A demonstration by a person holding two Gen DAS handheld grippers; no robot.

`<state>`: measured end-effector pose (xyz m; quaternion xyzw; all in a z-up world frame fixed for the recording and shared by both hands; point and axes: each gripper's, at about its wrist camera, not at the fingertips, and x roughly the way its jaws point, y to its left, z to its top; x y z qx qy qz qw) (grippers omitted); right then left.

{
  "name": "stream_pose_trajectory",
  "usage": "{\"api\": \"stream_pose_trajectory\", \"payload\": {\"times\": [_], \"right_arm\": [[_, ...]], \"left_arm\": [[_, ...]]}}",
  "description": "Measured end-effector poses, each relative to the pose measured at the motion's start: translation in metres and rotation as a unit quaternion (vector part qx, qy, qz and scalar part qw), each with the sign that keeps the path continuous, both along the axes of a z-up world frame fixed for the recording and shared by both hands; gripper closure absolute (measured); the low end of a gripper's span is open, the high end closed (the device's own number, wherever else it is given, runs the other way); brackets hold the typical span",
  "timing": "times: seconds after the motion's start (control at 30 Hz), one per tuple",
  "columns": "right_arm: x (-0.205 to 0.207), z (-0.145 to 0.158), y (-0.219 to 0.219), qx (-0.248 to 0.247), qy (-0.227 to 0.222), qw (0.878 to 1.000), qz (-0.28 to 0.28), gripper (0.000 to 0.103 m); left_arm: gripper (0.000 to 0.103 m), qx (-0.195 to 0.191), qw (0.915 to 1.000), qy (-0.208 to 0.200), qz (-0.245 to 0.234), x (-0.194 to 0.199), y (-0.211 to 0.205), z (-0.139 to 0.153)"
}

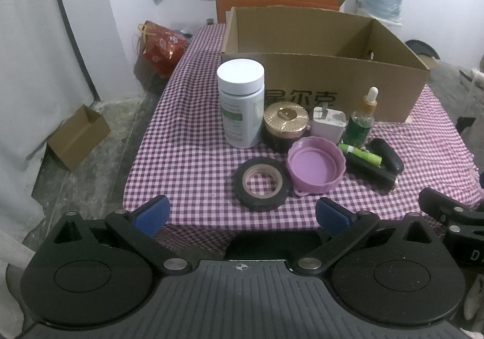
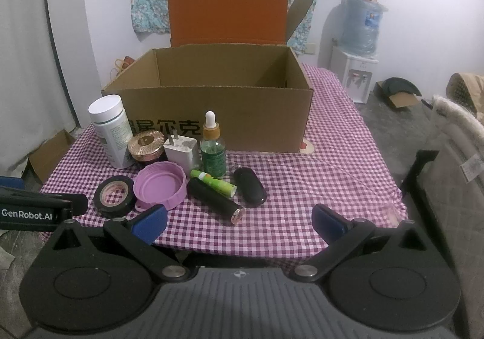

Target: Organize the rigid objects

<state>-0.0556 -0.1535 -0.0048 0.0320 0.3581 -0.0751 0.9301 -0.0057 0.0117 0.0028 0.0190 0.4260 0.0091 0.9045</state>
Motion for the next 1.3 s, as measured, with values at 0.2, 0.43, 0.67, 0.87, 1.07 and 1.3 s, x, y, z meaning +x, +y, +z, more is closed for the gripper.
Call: {"api": "stream_pose_trajectory", "payload": {"times": [0.2,0.43,0.67,0.87,1.07,1.3], "right_arm": [[0.001,0.000,0.000,0.001,0.001,1.000,-0.001,0.000],[0.002,0.000,-0.001,0.006,0.000,1.000,-0.003,0.000],[0.002,0.000,-0.006,0.010,-0.002,1.000,-0.010,0.000],[0.003,-0.002,-0.013,0.021,-0.004,1.000,-0.014,0.000],[-0.001,-0.008,-0.032,0.057,-0.017,0.998,-0.019,0.000],[0.001,-0.020,-0.059,0.098,-0.021,0.995,-0.017,0.004]], "left_arm": [[0.000,0.001,1.0000,0.000,0.000,0.000,0.001,0.000],[0.000,0.001,1.0000,0.000,-0.001,0.001,0.000,-0.001],[0.000,0.007,0.9999,0.003,-0.009,0.005,-0.007,-0.003],[0.000,0.010,0.9996,-0.007,-0.025,0.007,-0.013,-0.003],[0.000,0.006,0.9973,-0.020,-0.071,0.010,-0.024,-0.007],[0.000,-0.008,0.9915,-0.033,-0.126,0.021,-0.039,-0.015]]}}
